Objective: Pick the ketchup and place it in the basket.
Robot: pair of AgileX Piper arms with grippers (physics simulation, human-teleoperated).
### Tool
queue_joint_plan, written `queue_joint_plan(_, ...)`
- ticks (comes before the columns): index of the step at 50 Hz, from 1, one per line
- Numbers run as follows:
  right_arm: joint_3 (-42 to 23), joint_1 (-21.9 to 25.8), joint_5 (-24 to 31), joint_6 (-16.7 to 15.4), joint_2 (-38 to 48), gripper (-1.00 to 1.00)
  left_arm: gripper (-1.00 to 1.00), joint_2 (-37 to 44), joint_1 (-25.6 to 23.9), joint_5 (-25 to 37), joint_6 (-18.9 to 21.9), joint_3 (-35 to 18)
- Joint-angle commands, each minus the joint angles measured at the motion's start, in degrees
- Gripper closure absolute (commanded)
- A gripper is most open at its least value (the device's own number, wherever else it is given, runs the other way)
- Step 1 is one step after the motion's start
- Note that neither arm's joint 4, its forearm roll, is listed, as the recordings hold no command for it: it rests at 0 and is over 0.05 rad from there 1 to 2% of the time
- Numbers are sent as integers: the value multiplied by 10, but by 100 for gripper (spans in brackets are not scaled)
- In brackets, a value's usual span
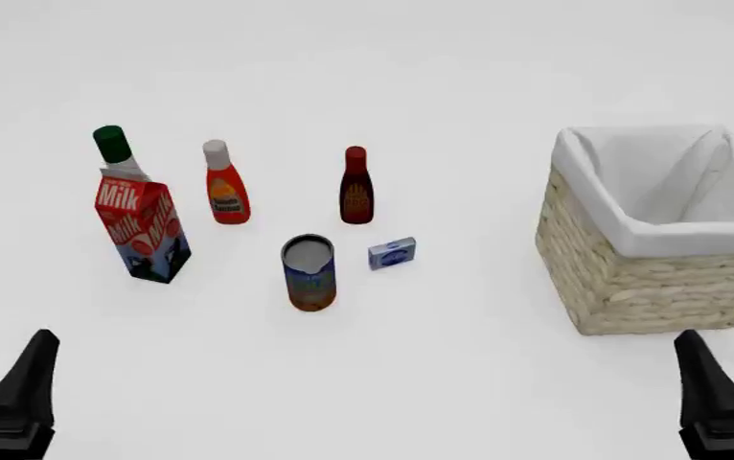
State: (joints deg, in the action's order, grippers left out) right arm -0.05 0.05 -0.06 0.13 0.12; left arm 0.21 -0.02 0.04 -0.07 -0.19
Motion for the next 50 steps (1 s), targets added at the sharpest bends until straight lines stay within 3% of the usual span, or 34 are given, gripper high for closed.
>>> queue_joint_plan(1,-2,4,-4,5,7,-100,-100,11,-2,2,10,-17)
queue_joint_plan(9,-2,2,-8,7,11,-100,-100,108,7,-37,21,-68)
queue_joint_plan(14,-2,3,-7,5,12,-100,-100,154,3,-30,16,-114)
queue_joint_plan(16,-2,3,-7,6,12,-100,-100,166,22,-23,44,-134)
queue_joint_plan(21,-2,4,-8,2,14,-100,-100,174,16,4,41,-172)
queue_joint_plan(22,-2,4,-11,4,17,-100,-100,192,12,6,33,-182)
queue_joint_plan(23,-2,6,-13,-1,20,-100,-100,225,-13,-15,86,-207)
queue_joint_plan(24,-2,6,-14,1,21,-100,-100,236,-18,-23,97,-209)
queue_joint_plan(33,-1,6,-29,-10,37,-100,-100,334,-52,-28,108,-289)
queue_joint_plan(40,-1,10,-38,-15,49,-100,-100,405,-56,-14,74,-335)
queue_joint_plan(42,-1,11,-42,-16,55,-100,-100,422,-61,-8,84,-350)
queue_joint_plan(44,-1,12,-48,-21,64,-100,-100,451,-77,-4,119,-377)
queue_joint_plan(48,-1,10,-52,-20,67,-100,-100,476,-89,10,132,-389)
queue_joint_plan(50,-1,13,-62,-22,79,-100,-100,503,-82,19,117,-402)
